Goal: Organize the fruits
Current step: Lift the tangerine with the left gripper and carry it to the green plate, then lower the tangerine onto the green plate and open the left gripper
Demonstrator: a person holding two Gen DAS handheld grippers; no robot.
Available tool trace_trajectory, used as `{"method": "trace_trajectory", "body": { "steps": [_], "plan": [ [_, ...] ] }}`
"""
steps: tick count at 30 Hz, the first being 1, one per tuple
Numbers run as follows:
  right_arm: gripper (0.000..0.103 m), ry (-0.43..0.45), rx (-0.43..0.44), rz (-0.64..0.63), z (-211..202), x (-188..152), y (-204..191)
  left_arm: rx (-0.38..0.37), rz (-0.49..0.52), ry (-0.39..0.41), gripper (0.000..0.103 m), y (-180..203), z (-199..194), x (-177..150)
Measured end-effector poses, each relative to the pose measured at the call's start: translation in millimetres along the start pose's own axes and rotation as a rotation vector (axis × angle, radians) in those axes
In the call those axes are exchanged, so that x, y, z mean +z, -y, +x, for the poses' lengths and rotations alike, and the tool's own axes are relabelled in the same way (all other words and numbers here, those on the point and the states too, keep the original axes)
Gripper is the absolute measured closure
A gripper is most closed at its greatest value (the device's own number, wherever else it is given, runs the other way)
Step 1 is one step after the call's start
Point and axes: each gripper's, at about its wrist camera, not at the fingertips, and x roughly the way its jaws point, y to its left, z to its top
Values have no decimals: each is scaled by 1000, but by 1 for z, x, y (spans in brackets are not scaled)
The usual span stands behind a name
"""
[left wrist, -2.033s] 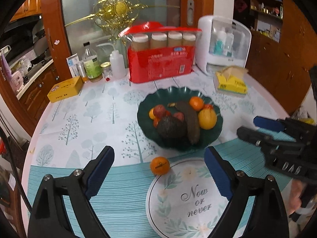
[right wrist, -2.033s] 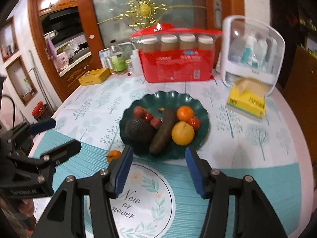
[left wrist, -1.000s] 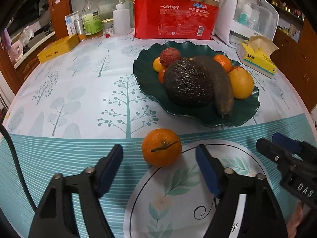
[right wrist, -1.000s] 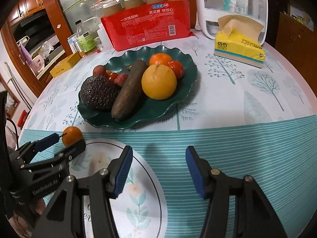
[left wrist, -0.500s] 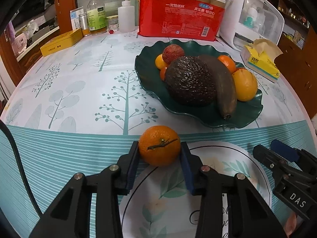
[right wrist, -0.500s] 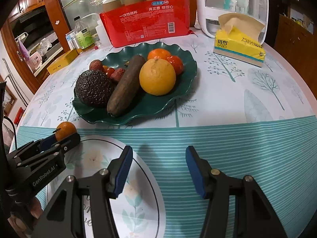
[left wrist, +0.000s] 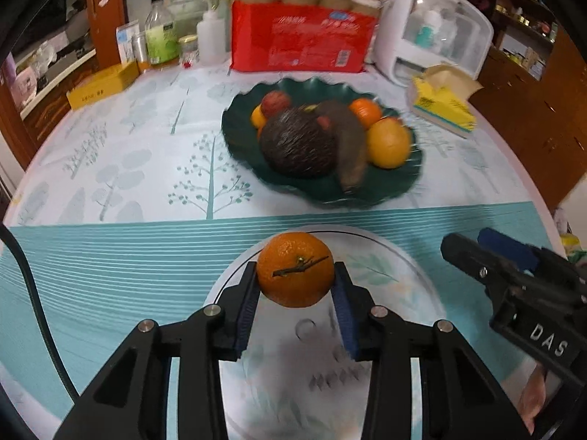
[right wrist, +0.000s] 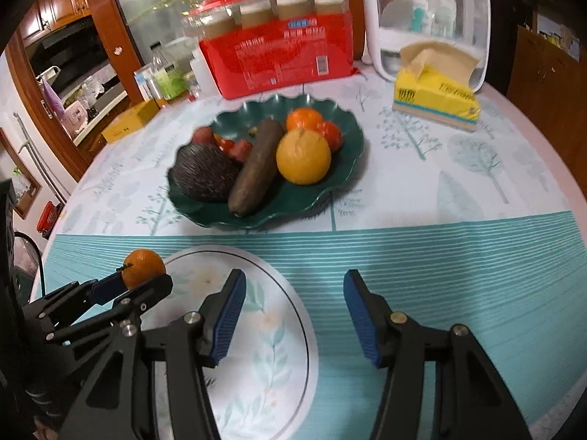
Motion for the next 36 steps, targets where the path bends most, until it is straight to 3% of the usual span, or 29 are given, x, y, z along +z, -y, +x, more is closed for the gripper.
{"method": "trace_trajectory", "body": {
  "steps": [8,15,20,24,28,36],
  "plan": [
    [47,21,110,-18,-88,49,6,79,115,11,66,25,-87,51],
    [47,90,57,-133,-156,126,-15,129,163,5,66,43,-133,132],
    [46,100,7,-153,-166,179,-22,185,164,30,65,53,-137,188],
    [40,49,-20,-125,-131,216,-12,189,141,-17,65,51,-100,214],
    [40,-55,-41,-60,-61,234,10,139,70,-88,65,32,-28,230],
    [40,-193,-14,-50,66,222,24,68,-34,-188,65,4,103,227]
  ]
}}
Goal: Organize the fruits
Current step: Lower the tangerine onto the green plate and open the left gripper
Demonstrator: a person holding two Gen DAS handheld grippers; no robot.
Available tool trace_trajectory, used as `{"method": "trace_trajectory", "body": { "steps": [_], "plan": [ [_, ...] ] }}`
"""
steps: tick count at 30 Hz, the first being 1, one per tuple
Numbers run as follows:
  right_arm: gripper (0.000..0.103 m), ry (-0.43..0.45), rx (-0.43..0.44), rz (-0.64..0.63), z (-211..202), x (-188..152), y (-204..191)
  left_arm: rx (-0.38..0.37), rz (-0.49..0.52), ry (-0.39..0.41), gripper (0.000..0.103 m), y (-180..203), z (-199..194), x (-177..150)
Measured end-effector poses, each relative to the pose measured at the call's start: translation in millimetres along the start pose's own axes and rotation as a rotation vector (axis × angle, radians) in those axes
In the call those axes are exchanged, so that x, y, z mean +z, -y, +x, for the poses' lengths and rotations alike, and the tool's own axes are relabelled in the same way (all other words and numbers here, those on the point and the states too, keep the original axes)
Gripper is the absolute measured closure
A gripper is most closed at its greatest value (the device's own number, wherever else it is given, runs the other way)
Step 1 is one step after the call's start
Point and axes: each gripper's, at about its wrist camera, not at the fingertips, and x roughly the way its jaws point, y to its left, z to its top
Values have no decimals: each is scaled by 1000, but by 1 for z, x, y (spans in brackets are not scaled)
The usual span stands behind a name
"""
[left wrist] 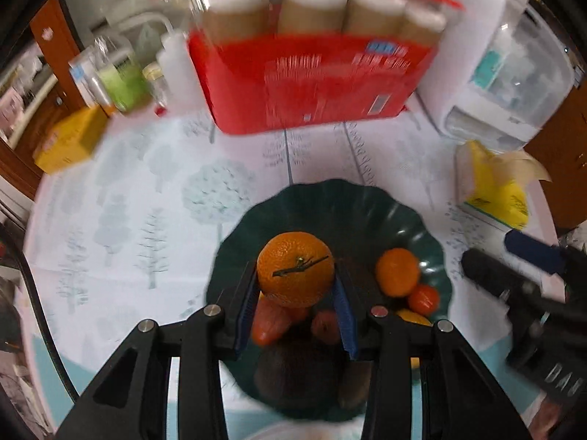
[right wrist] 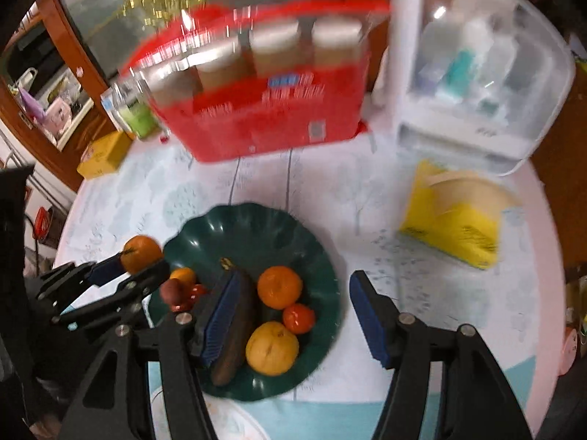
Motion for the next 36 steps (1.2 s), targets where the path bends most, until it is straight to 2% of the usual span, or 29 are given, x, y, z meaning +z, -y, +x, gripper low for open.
{"method": "trace_trajectory", "body": {
  "steps": [4,6,9,11,12,13,16,22,27,36],
  "plan": [
    [40,-38,-1,-40,45,-5,-5,-15,-25,-26,65,0,38,0],
    [40,-38,-21,-55,59,-7,-5,-14,-33,-40,65,0,50,0],
    [40,-50,-6,-50,71,-8,-2,-2,-39,-59,64,-1,61,-3],
    [40,-56,1,-43,76,-9,0,1,-31,-52,59,1,60,-3],
    [41,-58,6,-43,77,-9,1,16,-30,-49,51,1,59,-3],
    [41,-58,7,-40,78,-9,1,31,-31,-44,41,1,57,-4],
    [41,-51,13,-19,78,-10,5,52,-43,-17,29,-1,45,-5],
    [41,-47,31,5,73,-12,7,97,-7,-13,25,-3,30,-8],
    [41,-46,38,7,62,-18,2,121,-19,-5,21,-8,13,-19],
    [41,9,56,-15,2,-43,-16,156,-61,62,19,-10,-63,-50]
  ]
}}
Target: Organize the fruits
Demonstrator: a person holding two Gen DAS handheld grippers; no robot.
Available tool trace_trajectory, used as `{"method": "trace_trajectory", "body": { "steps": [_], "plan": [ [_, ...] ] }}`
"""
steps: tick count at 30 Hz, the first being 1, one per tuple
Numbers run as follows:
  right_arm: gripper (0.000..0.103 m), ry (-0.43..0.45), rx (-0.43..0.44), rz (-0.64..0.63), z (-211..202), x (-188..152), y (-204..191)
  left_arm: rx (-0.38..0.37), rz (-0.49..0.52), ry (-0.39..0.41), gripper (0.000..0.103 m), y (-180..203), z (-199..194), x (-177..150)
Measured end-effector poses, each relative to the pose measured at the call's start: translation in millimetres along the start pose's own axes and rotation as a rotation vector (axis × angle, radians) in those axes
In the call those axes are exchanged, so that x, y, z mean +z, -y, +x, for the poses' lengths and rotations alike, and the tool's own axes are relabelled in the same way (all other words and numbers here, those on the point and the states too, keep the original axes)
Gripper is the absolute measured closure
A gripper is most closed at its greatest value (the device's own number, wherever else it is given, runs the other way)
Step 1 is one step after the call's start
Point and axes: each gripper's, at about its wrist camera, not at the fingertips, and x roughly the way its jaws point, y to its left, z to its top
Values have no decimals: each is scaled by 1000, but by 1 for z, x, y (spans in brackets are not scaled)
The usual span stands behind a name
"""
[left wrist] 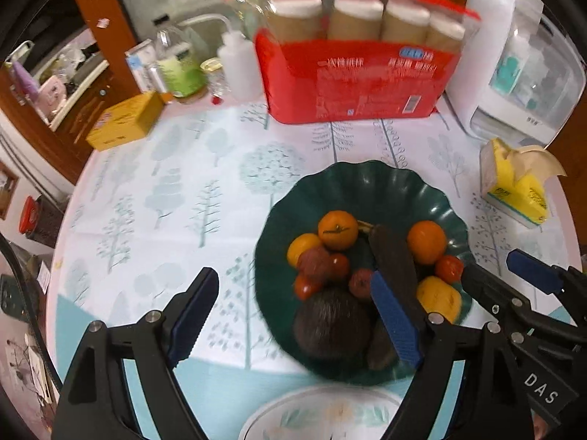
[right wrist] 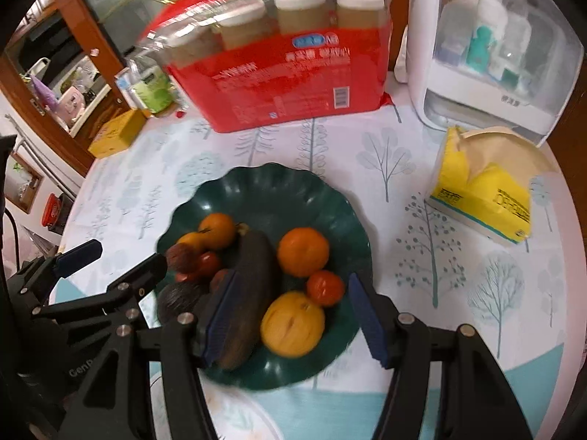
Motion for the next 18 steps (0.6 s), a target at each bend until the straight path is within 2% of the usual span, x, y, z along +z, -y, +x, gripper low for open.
{"method": "trace_trajectory", "body": {
  "steps": [8,10,15,18],
  "plan": [
    [41,85,24,-13,-73,-37,-18,-22,-17,93,16,-18,-84,-40],
    [41,105,28,-21,-90,-51,-22,-20,-36,89,10,-23,-98,-58],
    [41,129,16,-74,-124,-101,-35,-53,-32,53,10,-28,-118,-114],
    [41,137,24,-94,-140,-131,-40,-26,-9,52,10,-28,-130,-147]
  ]
}}
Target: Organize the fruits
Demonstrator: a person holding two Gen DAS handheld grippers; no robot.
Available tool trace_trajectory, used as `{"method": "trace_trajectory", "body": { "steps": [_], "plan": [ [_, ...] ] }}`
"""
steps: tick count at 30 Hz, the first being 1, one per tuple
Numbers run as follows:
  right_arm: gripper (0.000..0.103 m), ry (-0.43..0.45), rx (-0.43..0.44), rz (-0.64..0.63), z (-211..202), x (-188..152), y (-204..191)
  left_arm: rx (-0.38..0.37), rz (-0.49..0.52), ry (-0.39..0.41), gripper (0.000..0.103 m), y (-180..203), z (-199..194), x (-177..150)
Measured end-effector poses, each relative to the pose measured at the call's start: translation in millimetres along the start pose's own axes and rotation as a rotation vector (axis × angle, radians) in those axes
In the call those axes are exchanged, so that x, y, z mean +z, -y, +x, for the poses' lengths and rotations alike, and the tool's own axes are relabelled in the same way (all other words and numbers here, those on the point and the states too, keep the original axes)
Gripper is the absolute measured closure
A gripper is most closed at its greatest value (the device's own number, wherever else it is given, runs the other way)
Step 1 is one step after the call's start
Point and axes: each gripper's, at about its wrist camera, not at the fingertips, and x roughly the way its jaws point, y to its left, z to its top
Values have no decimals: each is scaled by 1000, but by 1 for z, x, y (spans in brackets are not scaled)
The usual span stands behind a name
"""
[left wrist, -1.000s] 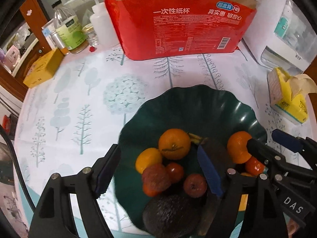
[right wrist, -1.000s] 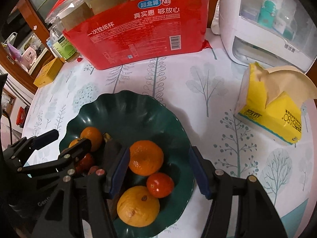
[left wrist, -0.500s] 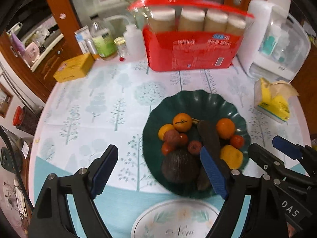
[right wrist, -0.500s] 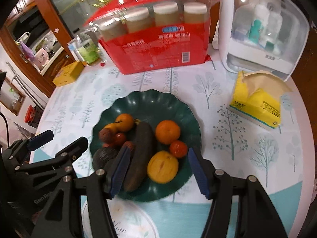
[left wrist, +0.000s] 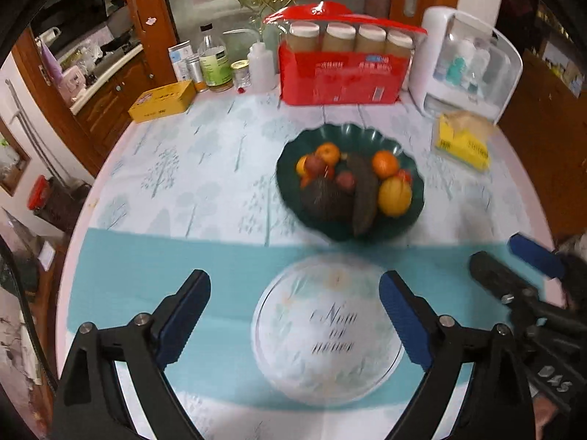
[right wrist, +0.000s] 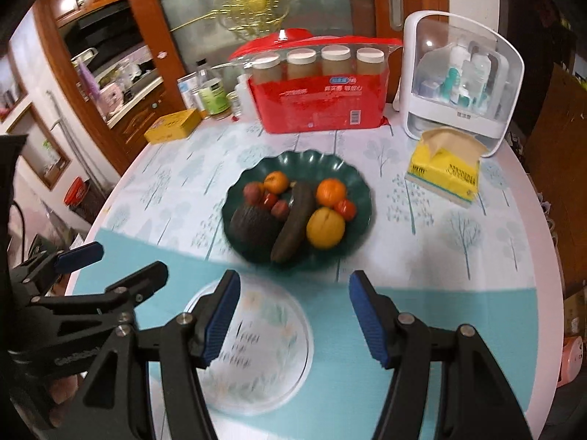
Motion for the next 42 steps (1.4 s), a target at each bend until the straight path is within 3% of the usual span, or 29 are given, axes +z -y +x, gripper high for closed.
{"method": "trace_trajectory", "body": {
  "steps": [10,16,22,32,42],
  "plan": [
    [33,111,-2,25,-64,-74,-19,-48,-29,84,10,-15,-41,-83],
    [32,141,-45,45,-69,-116,-22,-3,-6,156,10,-13,-55,-121],
    [32,163,-56,83,-64,-139,-23,4,-19,207,9,-8,-60,-139],
    [32,196,-135,89,-66,-159,-27,-14,-34,129,9,-2,-36,-156],
    [32,119,-149,107,-46,-164,-23,22,-30,117,9,0,-27,-158]
  ]
}}
